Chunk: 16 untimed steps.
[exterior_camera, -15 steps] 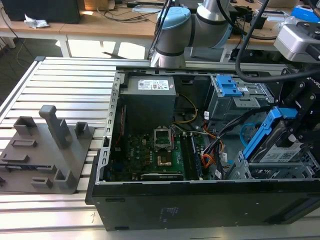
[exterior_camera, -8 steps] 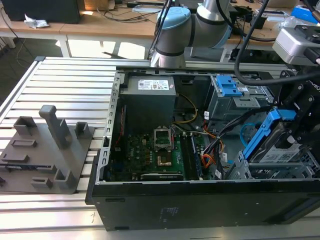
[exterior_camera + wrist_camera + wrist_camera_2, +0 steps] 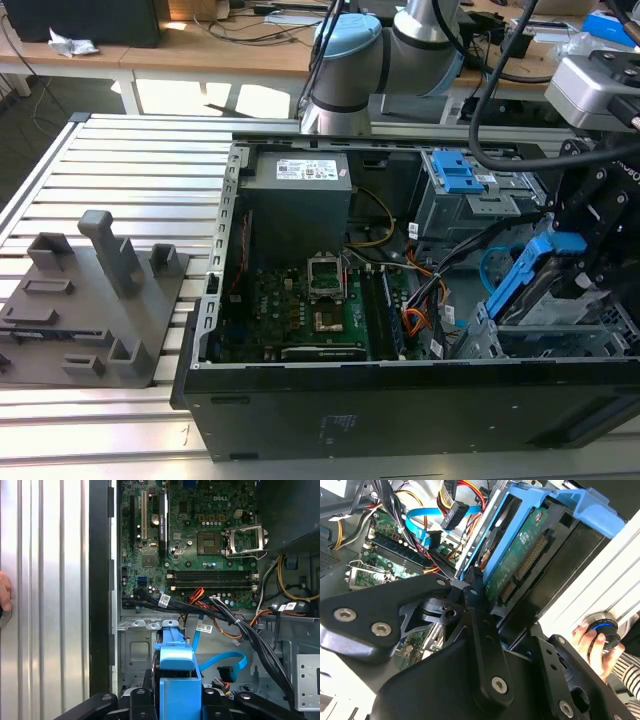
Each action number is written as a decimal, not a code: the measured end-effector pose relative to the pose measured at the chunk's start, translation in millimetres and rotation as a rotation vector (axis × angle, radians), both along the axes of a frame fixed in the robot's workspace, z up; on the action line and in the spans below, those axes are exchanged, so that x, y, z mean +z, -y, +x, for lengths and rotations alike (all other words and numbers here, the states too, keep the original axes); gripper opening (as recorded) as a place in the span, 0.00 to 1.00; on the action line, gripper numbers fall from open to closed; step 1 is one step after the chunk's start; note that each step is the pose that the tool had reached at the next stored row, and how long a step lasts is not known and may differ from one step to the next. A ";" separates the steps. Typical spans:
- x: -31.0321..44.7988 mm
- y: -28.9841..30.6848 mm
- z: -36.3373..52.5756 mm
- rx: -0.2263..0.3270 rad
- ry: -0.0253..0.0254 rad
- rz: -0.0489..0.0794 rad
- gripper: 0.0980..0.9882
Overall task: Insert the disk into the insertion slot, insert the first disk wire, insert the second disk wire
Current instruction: 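Insert the disk into the insertion slot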
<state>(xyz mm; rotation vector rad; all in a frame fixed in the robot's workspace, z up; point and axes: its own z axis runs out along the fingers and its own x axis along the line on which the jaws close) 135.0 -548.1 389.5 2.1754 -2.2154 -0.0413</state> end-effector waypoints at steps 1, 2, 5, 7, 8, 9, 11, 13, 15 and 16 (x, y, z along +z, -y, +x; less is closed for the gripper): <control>-0.1 0.0 0.0 0.000 -0.0001 0.000 0.37; -0.2 0.0 0.0 0.000 -0.0001 0.000 0.37; -0.3 0.0 0.0 0.000 -0.0001 0.000 0.44; -0.4 0.0 0.0 0.000 -0.0001 0.000 0.44; -0.4 0.0 0.0 0.000 -0.0001 0.000 0.44; -0.5 0.0 0.0 0.000 -0.0001 0.000 0.44; -0.6 0.0 0.0 0.000 -0.0001 0.000 0.43; -0.7 0.0 0.0 0.000 -0.0001 0.000 0.35; -0.8 0.0 0.0 0.000 -0.0001 0.000 0.28; -0.8 0.0 0.0 0.000 -0.0001 0.000 0.21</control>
